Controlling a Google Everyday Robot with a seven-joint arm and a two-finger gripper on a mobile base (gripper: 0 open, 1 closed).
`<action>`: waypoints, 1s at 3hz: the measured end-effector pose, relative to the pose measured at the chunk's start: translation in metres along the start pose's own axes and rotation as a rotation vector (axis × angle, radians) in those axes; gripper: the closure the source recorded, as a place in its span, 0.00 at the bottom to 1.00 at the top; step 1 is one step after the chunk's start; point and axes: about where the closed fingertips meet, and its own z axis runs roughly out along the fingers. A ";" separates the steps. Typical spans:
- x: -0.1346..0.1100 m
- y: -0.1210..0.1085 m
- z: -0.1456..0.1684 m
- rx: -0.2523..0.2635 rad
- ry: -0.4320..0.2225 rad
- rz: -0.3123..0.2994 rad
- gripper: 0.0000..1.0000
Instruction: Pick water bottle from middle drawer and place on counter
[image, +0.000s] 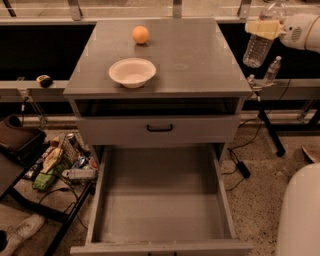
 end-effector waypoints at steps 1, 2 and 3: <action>-0.020 -0.003 -0.006 0.018 -0.035 -0.025 1.00; -0.022 -0.003 -0.003 0.019 -0.042 -0.026 1.00; -0.042 -0.004 0.030 0.036 -0.113 -0.036 1.00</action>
Offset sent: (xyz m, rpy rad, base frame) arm 0.0001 -0.0084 0.0250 0.0017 -0.0538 -0.0258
